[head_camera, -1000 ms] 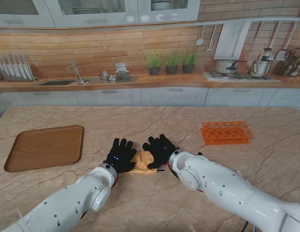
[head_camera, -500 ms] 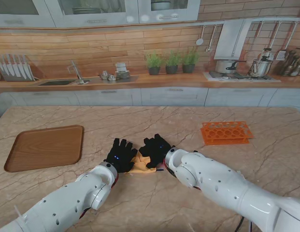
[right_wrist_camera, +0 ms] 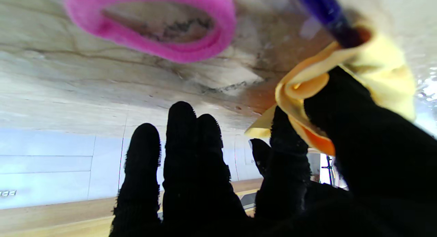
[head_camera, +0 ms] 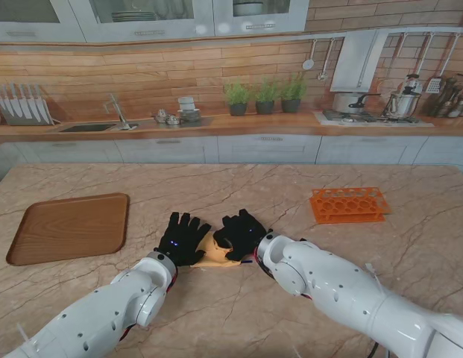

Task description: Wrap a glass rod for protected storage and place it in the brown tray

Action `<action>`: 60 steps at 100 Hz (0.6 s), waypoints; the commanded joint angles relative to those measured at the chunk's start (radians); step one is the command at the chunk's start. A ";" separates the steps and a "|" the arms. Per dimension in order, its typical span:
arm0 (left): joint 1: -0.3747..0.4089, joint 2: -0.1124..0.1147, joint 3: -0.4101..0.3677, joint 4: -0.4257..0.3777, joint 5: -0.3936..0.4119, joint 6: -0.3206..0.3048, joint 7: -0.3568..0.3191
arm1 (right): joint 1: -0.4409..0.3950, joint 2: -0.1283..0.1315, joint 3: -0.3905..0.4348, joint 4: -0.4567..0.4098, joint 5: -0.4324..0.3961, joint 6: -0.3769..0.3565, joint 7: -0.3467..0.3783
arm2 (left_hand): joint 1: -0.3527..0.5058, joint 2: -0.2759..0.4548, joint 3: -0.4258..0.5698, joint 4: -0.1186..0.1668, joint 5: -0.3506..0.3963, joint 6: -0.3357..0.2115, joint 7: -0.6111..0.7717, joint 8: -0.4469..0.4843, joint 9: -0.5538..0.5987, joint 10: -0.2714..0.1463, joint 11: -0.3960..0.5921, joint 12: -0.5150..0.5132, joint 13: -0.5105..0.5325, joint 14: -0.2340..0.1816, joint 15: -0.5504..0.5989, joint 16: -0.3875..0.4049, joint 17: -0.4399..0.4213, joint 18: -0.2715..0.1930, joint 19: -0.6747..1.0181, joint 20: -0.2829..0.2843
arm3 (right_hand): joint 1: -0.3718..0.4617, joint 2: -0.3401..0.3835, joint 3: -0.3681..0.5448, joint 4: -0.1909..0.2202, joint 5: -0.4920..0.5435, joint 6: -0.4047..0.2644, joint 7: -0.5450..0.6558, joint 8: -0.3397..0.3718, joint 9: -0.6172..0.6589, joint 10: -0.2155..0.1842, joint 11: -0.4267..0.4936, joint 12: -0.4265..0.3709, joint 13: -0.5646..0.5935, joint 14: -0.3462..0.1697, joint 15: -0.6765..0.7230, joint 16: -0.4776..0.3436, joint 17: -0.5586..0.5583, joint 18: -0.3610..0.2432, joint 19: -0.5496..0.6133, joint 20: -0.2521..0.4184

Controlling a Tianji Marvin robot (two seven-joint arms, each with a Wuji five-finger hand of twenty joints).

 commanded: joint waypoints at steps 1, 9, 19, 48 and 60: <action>0.016 0.001 -0.007 0.013 0.001 -0.011 0.003 | -0.019 0.006 0.000 0.009 -0.011 -0.010 -0.008 | -0.019 -0.093 -0.042 -0.009 -0.034 0.006 -0.031 -0.015 -0.026 -0.010 -0.026 -0.011 0.002 0.006 -0.013 -0.002 -0.017 0.011 -0.020 0.005 | 0.075 0.020 -0.016 0.060 0.017 -0.041 -0.002 0.017 0.018 -0.008 0.008 0.013 0.022 -0.014 0.008 -0.006 0.005 -0.010 0.001 0.004; 0.020 -0.002 -0.023 0.010 -0.008 -0.020 0.012 | -0.025 0.009 0.010 0.007 -0.019 -0.017 -0.022 | -0.018 -0.095 -0.049 -0.009 -0.027 0.001 -0.028 -0.018 -0.025 -0.008 -0.027 -0.012 0.002 0.005 -0.015 -0.002 -0.018 0.012 -0.023 0.004 | 0.059 0.050 -0.037 0.065 0.006 -0.044 -0.015 0.015 0.022 -0.011 0.008 0.013 0.024 -0.015 0.009 -0.005 0.005 -0.010 0.000 0.005; 0.023 -0.008 -0.041 0.003 -0.031 -0.037 0.013 | -0.032 0.012 0.021 0.002 -0.024 -0.019 -0.028 | -0.013 -0.097 -0.053 -0.008 -0.002 -0.012 -0.018 -0.020 -0.023 -0.006 -0.030 -0.014 0.003 0.005 -0.017 -0.003 -0.019 0.015 -0.025 0.004 | 0.050 0.084 -0.063 0.075 -0.001 -0.046 -0.035 0.005 0.023 -0.011 0.005 0.013 0.023 -0.014 0.010 -0.005 0.005 -0.010 0.000 0.006; 0.013 -0.013 -0.045 -0.010 -0.058 -0.059 -0.004 | -0.049 0.011 0.049 -0.003 -0.021 -0.034 -0.050 | -0.003 -0.100 -0.051 -0.009 0.031 -0.016 -0.007 -0.020 -0.021 -0.008 -0.039 -0.017 0.004 0.001 -0.030 -0.010 -0.019 0.015 -0.036 0.003 | 0.021 0.300 -0.169 0.118 -0.004 0.057 -0.157 -0.190 0.021 -0.009 0.001 0.013 0.012 -0.015 0.008 -0.004 0.002 -0.014 -0.012 0.002; 0.012 -0.016 -0.040 -0.004 -0.063 -0.052 0.007 | -0.052 0.013 0.058 -0.004 -0.020 -0.043 -0.053 | 0.000 -0.094 -0.047 -0.009 0.037 -0.010 -0.005 -0.019 -0.020 -0.004 -0.038 -0.016 0.003 0.003 -0.031 -0.009 -0.017 0.013 -0.035 0.006 | 0.024 0.349 -0.184 0.122 -0.003 0.082 -0.178 -0.223 0.023 -0.016 -0.004 0.011 0.008 -0.019 0.006 -0.005 -0.004 -0.016 -0.019 0.001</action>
